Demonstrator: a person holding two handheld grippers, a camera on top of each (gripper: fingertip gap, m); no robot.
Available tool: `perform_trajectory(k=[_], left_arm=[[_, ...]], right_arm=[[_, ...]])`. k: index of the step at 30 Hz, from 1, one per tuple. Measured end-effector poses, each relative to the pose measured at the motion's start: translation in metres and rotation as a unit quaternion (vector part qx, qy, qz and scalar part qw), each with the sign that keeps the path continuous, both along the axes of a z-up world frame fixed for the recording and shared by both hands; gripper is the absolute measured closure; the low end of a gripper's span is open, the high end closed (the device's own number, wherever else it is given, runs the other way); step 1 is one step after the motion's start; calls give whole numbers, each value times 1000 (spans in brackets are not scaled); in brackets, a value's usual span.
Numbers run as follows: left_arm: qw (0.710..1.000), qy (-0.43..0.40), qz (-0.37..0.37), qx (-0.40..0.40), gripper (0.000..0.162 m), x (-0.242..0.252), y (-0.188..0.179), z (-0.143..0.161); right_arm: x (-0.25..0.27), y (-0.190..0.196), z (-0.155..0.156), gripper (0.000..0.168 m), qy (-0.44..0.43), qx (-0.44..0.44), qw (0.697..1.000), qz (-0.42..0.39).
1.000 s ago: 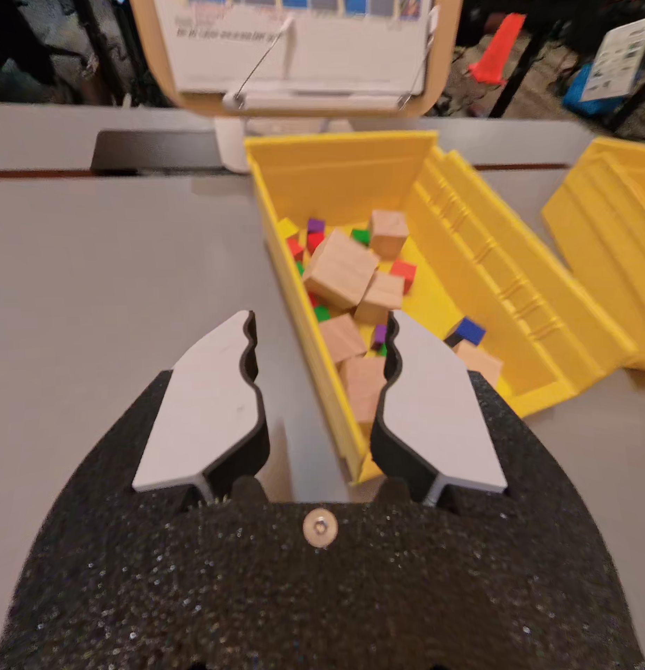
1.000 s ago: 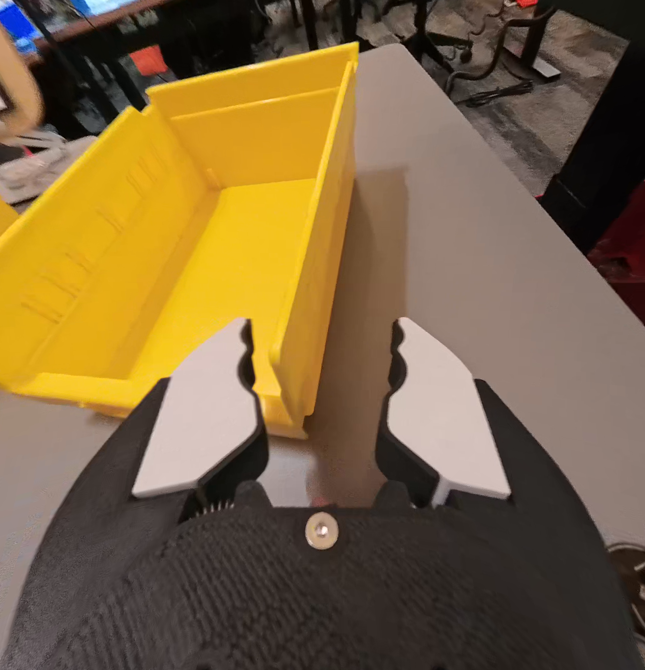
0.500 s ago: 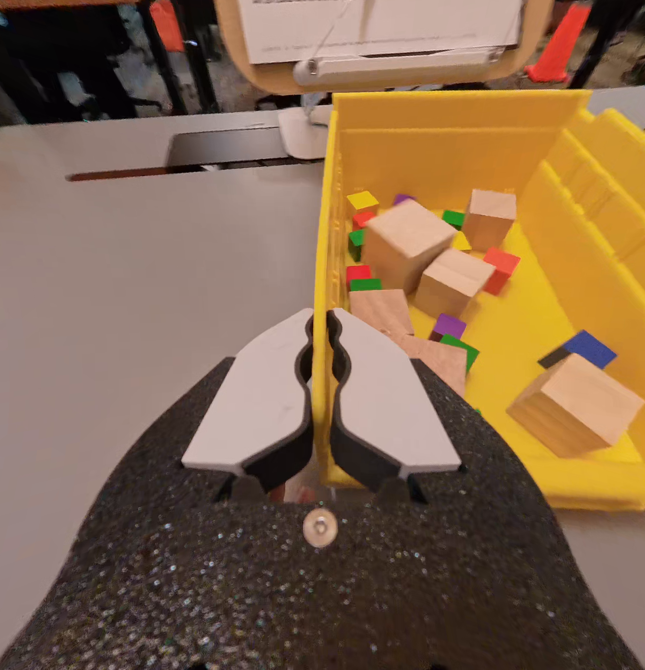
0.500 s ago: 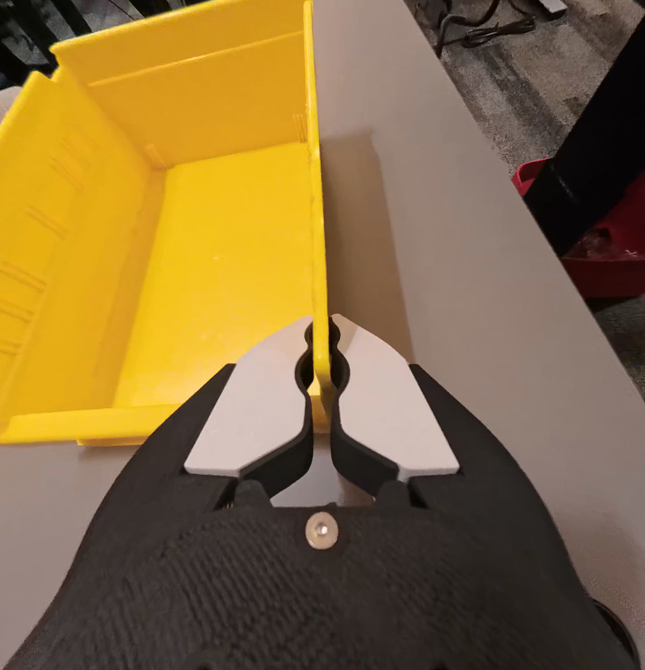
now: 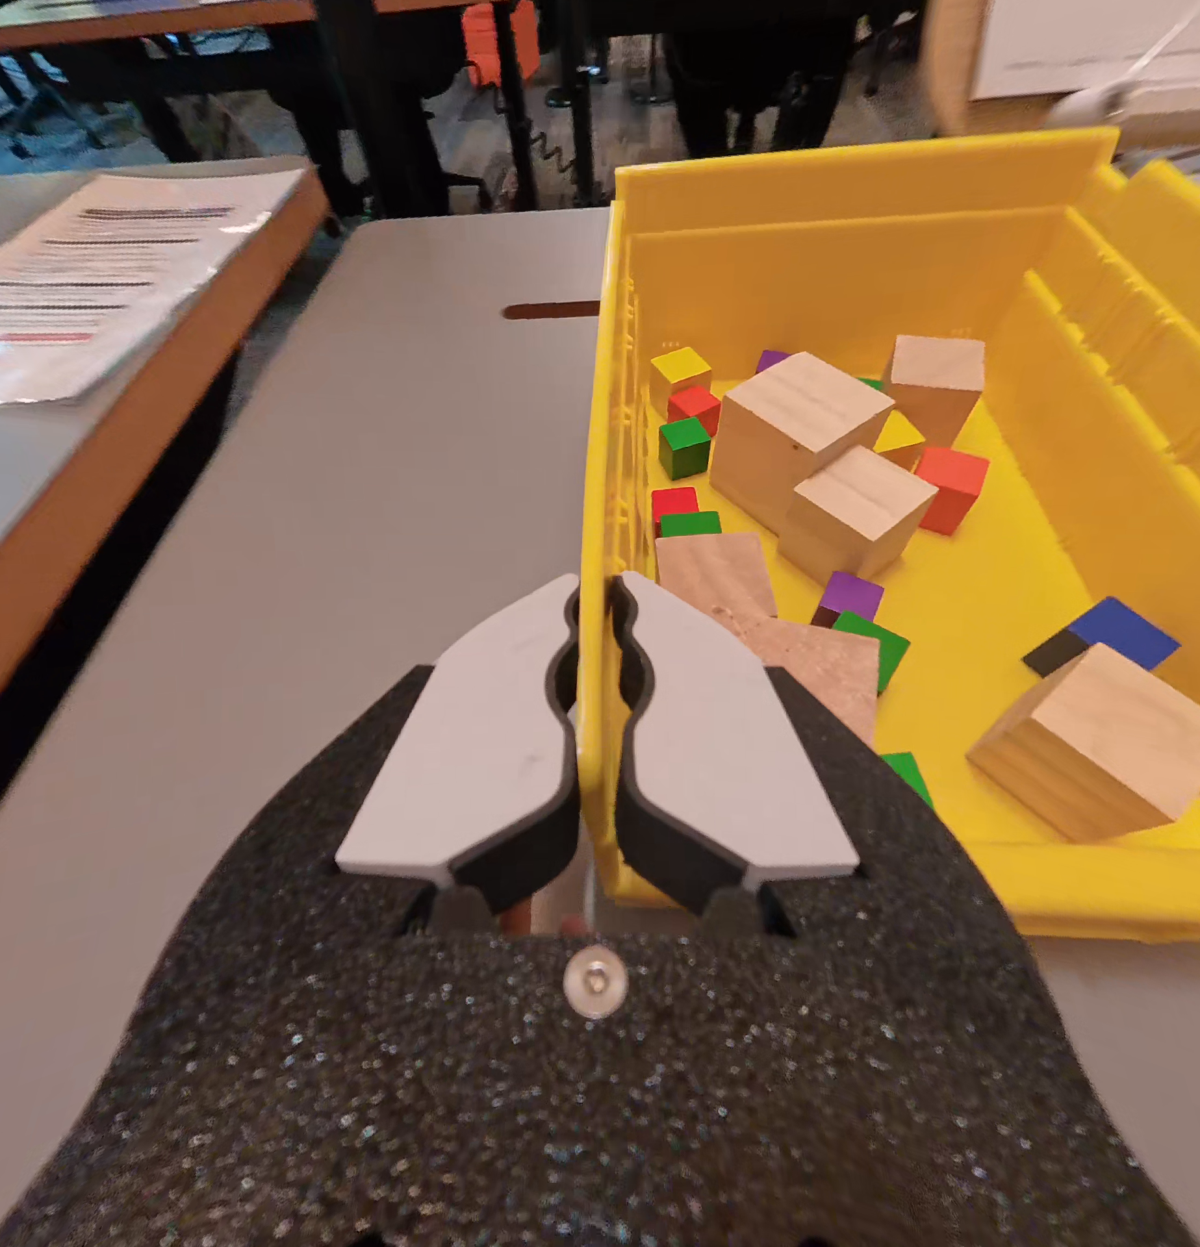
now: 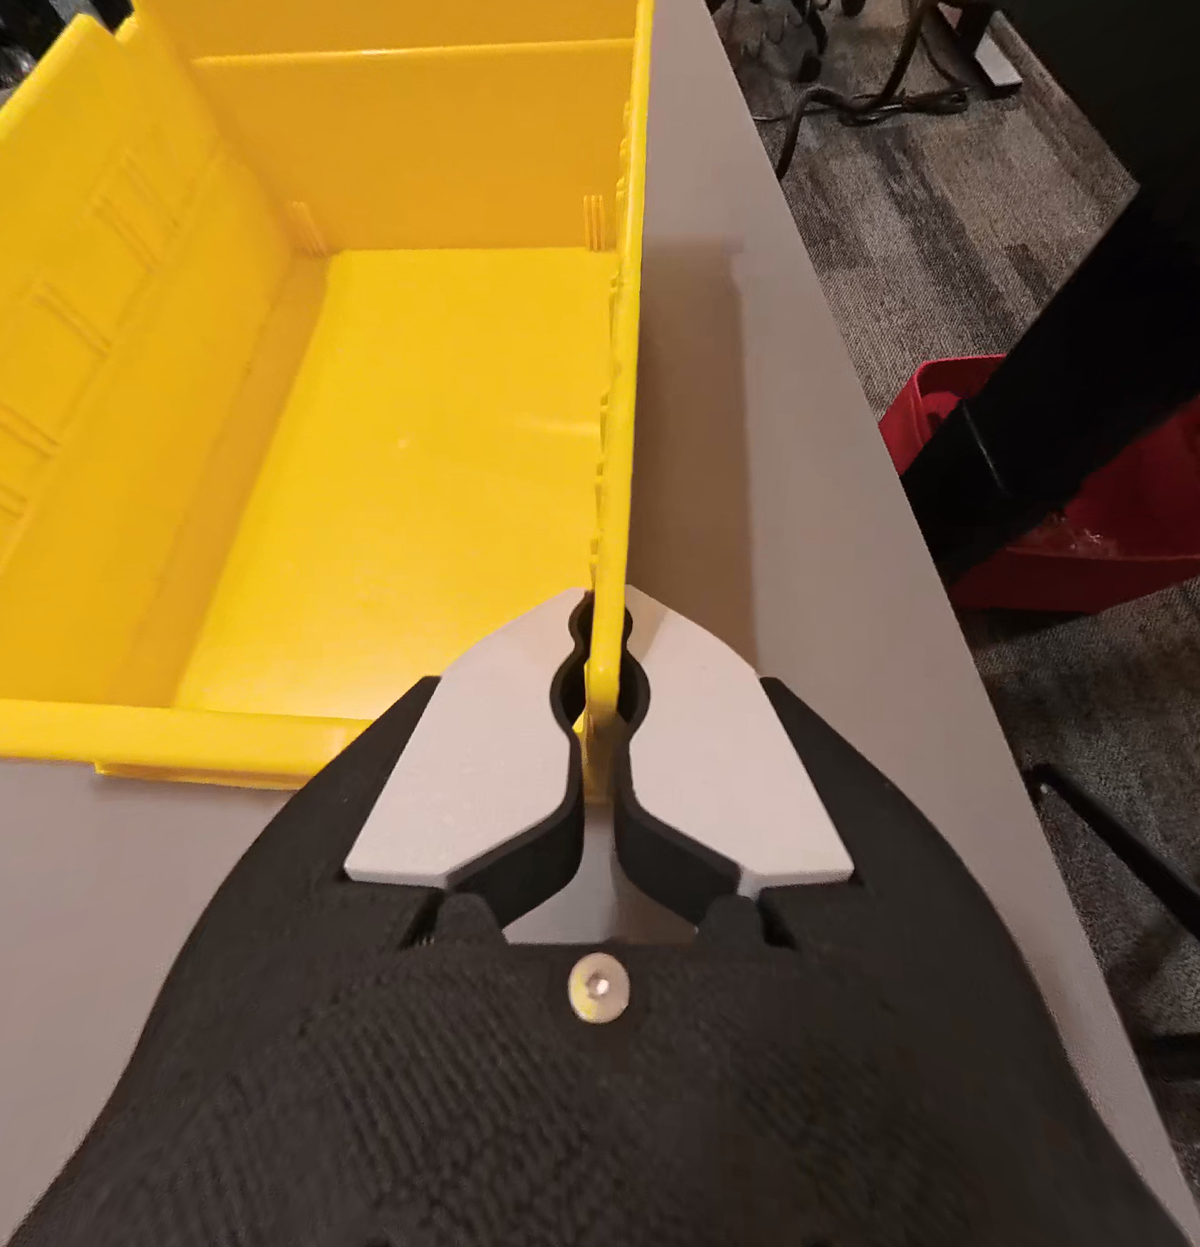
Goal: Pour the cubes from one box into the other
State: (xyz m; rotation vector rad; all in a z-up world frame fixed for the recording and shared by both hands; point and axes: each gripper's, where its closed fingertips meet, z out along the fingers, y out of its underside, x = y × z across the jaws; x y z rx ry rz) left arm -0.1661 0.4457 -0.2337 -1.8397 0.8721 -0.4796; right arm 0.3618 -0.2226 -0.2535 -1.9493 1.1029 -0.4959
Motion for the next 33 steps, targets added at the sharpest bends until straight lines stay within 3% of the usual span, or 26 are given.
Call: perform_trajectory(k=[11, 18, 24, 33], left_arm=[[999, 8, 50, 9, 151, -41, 93, 0], [998, 8, 57, 20, 146, -44, 104, 0], [997, -27, 71, -19, 150, -45, 96, 0], [998, -4, 61, -24, 150, -47, 85, -4]], right_arm=[[15, 12, 0, 164, 0, 15, 999, 33], [20, 10, -1, 165, -2, -15, 999, 34], [25, 10, 0, 166, 4, -4, 1000, 12], [33, 12, 0, 166, 5, 0, 1000, 1]])
